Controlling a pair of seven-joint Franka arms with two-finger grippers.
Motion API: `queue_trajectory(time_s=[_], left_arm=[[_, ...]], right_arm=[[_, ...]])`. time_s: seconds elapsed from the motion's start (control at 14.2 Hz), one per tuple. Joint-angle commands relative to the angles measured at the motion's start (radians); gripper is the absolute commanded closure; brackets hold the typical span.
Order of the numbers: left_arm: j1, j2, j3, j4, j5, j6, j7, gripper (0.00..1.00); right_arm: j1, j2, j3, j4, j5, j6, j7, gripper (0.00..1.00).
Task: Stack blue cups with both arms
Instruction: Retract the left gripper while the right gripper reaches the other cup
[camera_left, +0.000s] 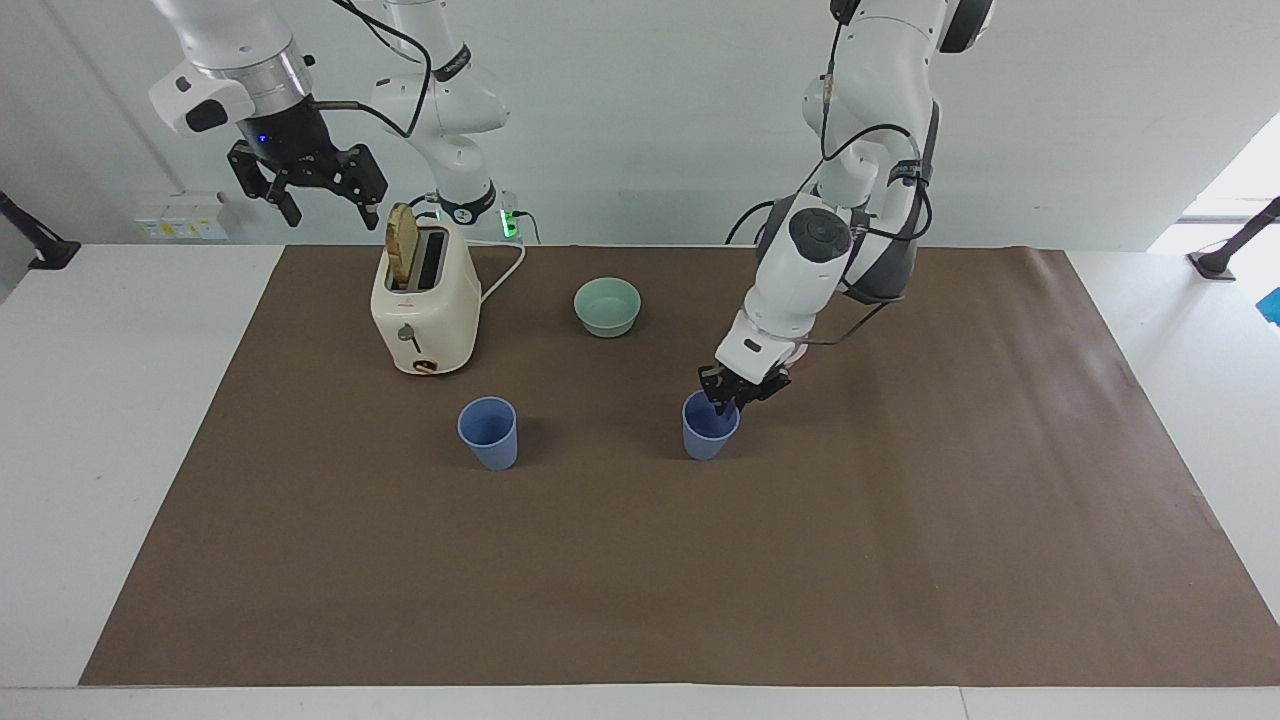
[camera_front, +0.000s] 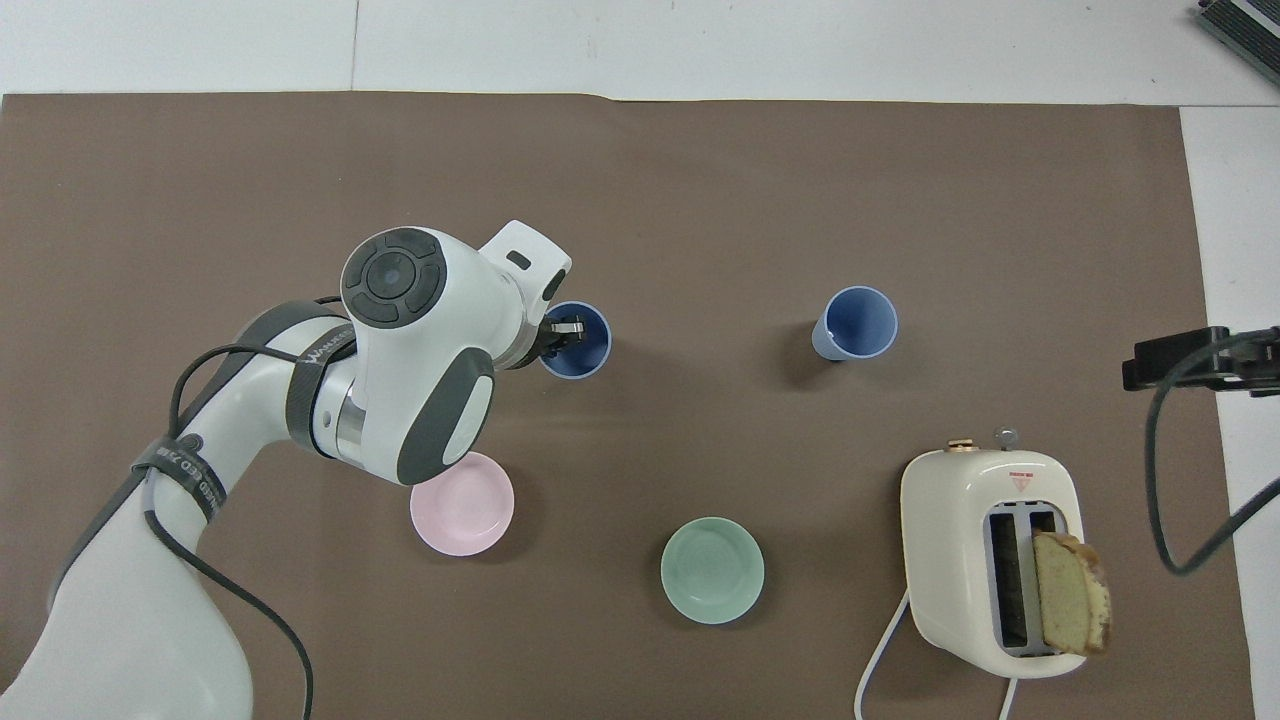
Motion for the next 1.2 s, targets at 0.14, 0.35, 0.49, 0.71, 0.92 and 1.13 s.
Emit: queue_trajectory(time_s=[0.14, 0.35, 0.49, 0.71, 0.92, 1.13], left_arm=[[-0.020, -0.001, 0.020, 0.002, -0.010, 0.001, -0.010, 0.00], [-0.008, -0.019, 0.022, 0.021, -0.006, -0.044, -0.008, 0.00], [0.004, -0.030, 0.035, 0.093, -0.004, -0.138, -0.002, 0.00], [0.078, -0.045, 0.035, 0.218, 0.005, -0.323, 0.022, 0.00], [0.164, -0.114, 0.035, 0.239, 0.039, -0.416, 0.116, 0.00], [0.218, -0.148, 0.040, 0.267, 0.135, -0.498, 0.154, 0.00]], right_arm=[[-0.012, -0.026, 0.004, -0.035, 0.006, 0.010, -0.018, 0.00], [-0.011, -0.017, 0.004, -0.065, 0.006, 0.057, -0.028, 0.00], [0.001, -0.012, 0.006, -0.133, 0.006, 0.185, -0.027, 0.00], [0.008, 0.056, 0.018, -0.136, 0.011, 0.273, -0.028, 0.00], [0.047, 0.150, 0.019, -0.136, 0.023, 0.390, -0.030, 0.00], [0.081, 0.243, 0.019, -0.136, 0.023, 0.492, -0.033, 0.00]])
